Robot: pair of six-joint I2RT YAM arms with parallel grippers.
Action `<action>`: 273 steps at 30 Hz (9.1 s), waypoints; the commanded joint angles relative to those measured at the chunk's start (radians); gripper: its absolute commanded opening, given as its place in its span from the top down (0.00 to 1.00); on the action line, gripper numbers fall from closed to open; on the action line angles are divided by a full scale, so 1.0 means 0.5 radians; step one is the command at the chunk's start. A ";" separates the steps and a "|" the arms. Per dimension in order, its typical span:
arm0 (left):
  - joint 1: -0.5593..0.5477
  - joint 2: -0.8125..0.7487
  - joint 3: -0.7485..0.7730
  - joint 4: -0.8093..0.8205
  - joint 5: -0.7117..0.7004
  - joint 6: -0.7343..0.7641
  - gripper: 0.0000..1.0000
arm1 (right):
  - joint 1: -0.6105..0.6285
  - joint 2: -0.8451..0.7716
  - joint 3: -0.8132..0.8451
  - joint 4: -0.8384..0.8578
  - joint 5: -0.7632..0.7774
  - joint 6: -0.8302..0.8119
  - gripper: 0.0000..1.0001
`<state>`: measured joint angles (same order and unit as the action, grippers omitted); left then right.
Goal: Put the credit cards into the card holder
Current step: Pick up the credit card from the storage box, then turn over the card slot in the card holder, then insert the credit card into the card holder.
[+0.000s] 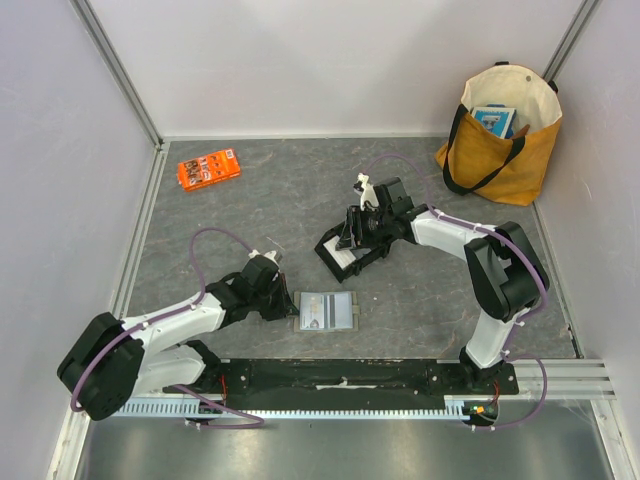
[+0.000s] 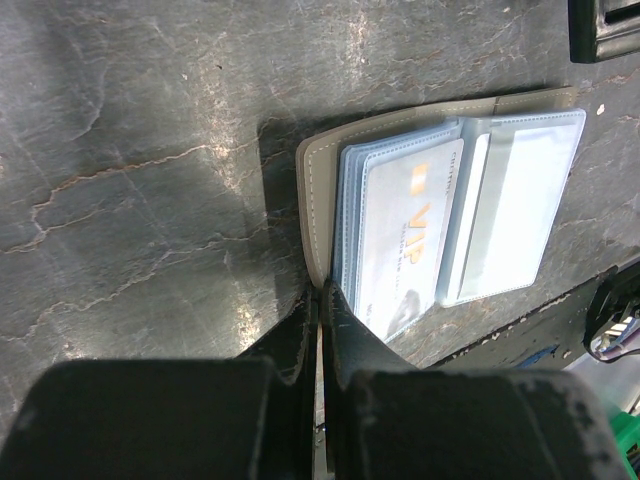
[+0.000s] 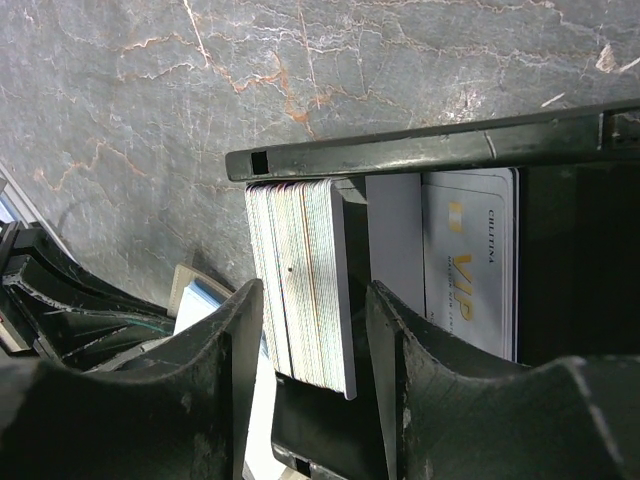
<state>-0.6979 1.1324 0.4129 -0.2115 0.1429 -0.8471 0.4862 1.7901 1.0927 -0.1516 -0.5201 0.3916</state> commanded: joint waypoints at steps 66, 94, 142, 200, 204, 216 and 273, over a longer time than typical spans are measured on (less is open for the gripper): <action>-0.009 -0.013 0.036 0.040 0.021 0.044 0.98 | 0.052 0.086 0.269 -0.301 0.347 -0.212 0.93; -0.003 -0.053 0.036 0.012 0.021 0.031 0.98 | 0.687 -0.748 0.072 -0.350 2.101 0.201 1.00; -0.006 -0.338 -0.040 0.018 0.101 -0.042 0.98 | 1.657 -0.497 -0.256 -0.022 2.531 1.131 1.00; -0.006 -0.108 -0.136 0.049 -0.004 -0.027 0.98 | 1.181 -0.813 -1.336 1.135 1.353 1.481 1.00; -0.006 -0.108 -0.133 0.052 -0.007 -0.030 0.98 | 1.181 -0.782 -1.360 1.162 1.353 1.499 1.00; -0.006 -0.102 -0.142 0.064 0.003 -0.027 0.98 | 1.163 -0.635 -1.388 1.270 1.427 1.469 1.00; -0.009 -0.142 -0.126 0.055 -0.013 -0.027 0.98 | 1.243 -0.608 -0.992 0.625 1.396 1.177 0.46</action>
<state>-0.6983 1.0695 0.3458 -0.1974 0.1421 -0.8490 1.1076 1.4590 0.5491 0.2390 0.1719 1.0256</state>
